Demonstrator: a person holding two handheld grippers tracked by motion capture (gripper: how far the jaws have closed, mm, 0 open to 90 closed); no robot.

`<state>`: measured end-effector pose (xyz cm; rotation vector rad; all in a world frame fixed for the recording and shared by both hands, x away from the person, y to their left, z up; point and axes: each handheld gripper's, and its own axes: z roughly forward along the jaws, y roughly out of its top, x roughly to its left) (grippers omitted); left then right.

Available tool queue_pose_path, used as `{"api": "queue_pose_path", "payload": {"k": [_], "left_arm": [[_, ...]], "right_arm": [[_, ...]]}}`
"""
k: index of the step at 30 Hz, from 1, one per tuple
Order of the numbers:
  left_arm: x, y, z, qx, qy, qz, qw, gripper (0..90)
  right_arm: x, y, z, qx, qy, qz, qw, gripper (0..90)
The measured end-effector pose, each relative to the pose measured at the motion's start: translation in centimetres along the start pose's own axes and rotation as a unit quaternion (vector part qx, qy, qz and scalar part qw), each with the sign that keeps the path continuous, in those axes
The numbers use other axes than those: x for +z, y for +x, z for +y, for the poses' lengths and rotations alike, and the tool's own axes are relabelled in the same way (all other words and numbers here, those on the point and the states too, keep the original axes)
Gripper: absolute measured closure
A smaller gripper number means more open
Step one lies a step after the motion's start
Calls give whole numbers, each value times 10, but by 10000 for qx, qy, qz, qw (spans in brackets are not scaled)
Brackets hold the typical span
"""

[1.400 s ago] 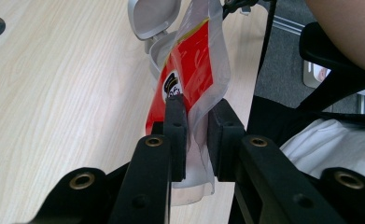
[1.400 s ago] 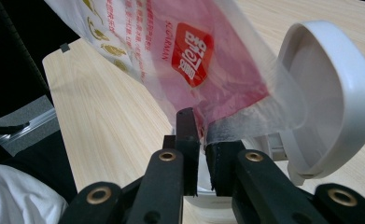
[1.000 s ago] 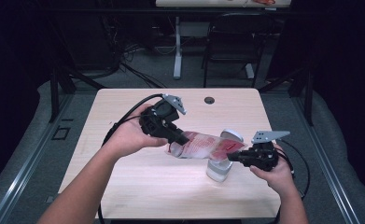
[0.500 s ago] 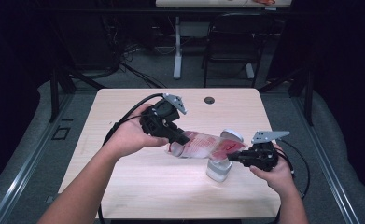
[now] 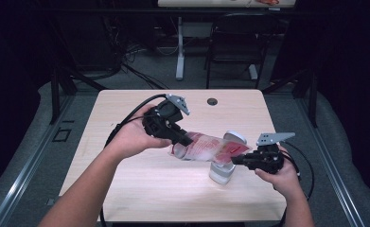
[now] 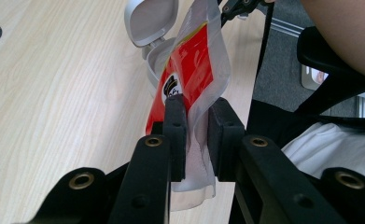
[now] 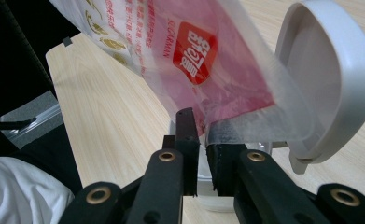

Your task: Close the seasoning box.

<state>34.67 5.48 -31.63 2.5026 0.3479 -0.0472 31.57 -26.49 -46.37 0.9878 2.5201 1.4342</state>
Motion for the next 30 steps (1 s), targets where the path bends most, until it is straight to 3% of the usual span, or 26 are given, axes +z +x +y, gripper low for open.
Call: {"api": "queue_pose_path", "payload": {"k": [30], "left_arm": [[0,2,2,1,-28,33,10000,794]], "right_arm": [[-5,-1,0,72,0,28,10000,857]]}}
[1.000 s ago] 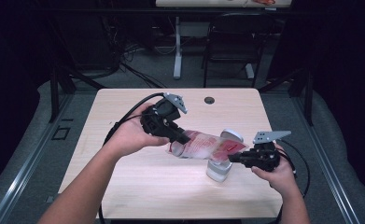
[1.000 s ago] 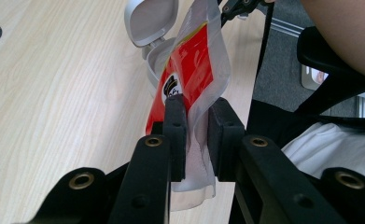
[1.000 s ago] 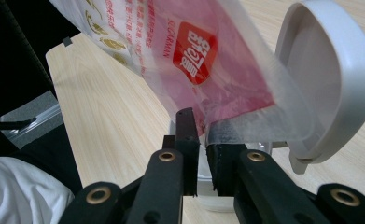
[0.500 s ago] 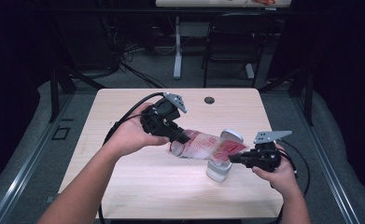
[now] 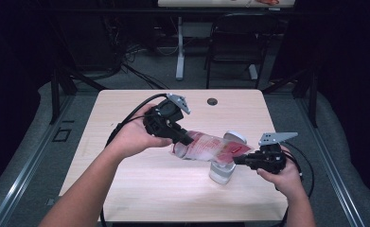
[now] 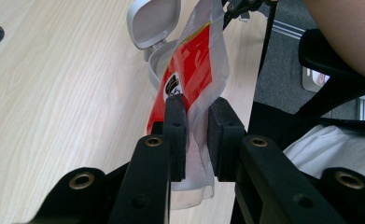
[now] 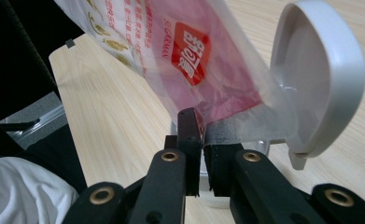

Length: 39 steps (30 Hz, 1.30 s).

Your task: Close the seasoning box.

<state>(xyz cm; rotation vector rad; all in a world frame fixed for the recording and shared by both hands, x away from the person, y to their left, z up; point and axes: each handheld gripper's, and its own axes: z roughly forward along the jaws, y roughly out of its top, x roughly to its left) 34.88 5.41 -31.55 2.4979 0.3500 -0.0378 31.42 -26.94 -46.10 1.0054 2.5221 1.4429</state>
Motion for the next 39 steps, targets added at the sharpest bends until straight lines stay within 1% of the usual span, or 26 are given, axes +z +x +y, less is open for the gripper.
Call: {"api": "queue_pose_path", "payload": {"k": [2,6,11,21,26,27,33,39], "left_arm": [[-2,-1,1,-22,-23,15,10000,794],[-4,-3,2,34,-21,38,10000,794],[-3,-3,2,42,5,45,10000,793],[-2,-3,2,25,-7,30,10000,793],[-1,-3,2,14,-26,13,10000,794],[-1,-2,2,11,-40,5,10000,794],[0,-2,3,5,-68,-9,10000,794],[0,-2,3,11,-69,-10,10000,794]], "right_arm": [[1,0,0,2,-13,38,10000,858],[5,1,1,-11,38,111,9999,859],[10,1,0,15,74,85,9999,858],[10,1,0,8,82,48,10000,854],[8,1,0,49,49,51,10000,854],[6,0,0,3,63,75,10000,855],[1,0,0,25,22,103,9999,856],[-1,-1,-1,14,53,130,9999,856]]}}
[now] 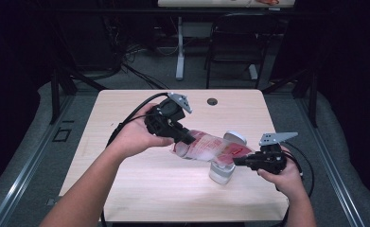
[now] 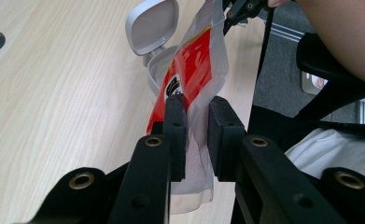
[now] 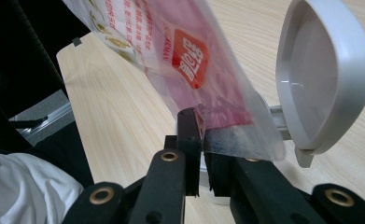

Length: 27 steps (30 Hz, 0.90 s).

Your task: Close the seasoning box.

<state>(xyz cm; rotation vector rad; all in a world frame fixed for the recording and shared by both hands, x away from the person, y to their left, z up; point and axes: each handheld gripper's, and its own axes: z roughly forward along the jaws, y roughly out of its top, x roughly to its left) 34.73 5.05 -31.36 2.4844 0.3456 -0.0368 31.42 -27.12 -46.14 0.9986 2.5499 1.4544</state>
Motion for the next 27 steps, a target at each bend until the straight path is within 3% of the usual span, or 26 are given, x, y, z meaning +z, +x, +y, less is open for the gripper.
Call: {"api": "queue_pose_path", "payload": {"k": [11,27], "left_arm": [[-3,2,-4,-33,7,28,10000,793],[0,5,-15,-139,-47,-13,9999,790]], "right_arm": [[9,4,3,-49,63,-54,10000,855],[3,4,4,-68,-51,-86,9999,853]]}}
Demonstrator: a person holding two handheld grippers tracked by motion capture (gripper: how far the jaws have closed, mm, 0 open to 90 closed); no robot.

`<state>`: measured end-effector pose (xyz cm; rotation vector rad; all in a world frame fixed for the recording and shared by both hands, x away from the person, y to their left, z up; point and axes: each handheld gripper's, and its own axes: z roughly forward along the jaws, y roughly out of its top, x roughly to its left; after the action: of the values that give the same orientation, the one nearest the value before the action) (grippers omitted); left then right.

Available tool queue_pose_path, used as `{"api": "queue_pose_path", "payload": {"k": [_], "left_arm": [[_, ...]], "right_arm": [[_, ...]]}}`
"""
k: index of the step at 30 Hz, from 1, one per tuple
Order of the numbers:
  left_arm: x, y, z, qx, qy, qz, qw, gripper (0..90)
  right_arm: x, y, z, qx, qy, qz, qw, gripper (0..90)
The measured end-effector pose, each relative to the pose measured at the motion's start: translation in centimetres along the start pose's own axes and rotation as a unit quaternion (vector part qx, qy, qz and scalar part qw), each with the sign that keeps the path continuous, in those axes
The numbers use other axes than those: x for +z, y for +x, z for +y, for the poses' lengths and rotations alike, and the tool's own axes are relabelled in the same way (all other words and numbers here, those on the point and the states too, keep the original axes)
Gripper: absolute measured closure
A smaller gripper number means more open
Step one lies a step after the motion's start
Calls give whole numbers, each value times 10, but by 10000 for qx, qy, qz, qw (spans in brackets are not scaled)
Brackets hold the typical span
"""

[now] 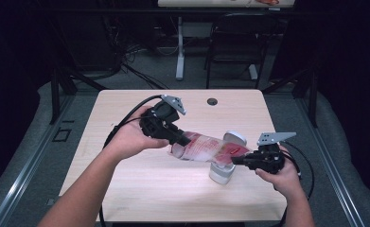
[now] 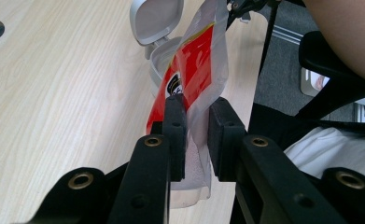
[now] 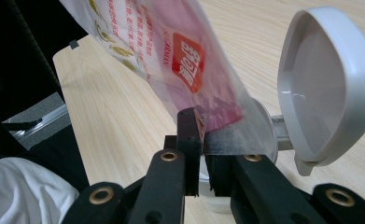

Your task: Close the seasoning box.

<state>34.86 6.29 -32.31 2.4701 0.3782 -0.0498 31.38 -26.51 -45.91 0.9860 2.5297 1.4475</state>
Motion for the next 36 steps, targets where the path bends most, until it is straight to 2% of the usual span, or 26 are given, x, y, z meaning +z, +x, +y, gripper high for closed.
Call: {"api": "queue_pose_path", "payload": {"k": [12,21,26,31,36], "left_arm": [[3,6,-14,-103,6,12,9999,781],[4,12,-30,-256,-93,-24,9996,780],[5,14,-38,-282,-118,-37,9995,779],[6,15,-42,-295,-146,-65,9994,779],[8,17,-47,-352,-171,-70,9992,779]], "right_arm": [[-2,2,2,-33,-146,-66,9999,850],[-2,3,3,-10,-315,-56,9995,848],[0,4,3,-22,-421,15,9991,831],[7,5,3,-69,-378,39,9993,796],[9,2,1,-32,-460,108,9989,785]]}}
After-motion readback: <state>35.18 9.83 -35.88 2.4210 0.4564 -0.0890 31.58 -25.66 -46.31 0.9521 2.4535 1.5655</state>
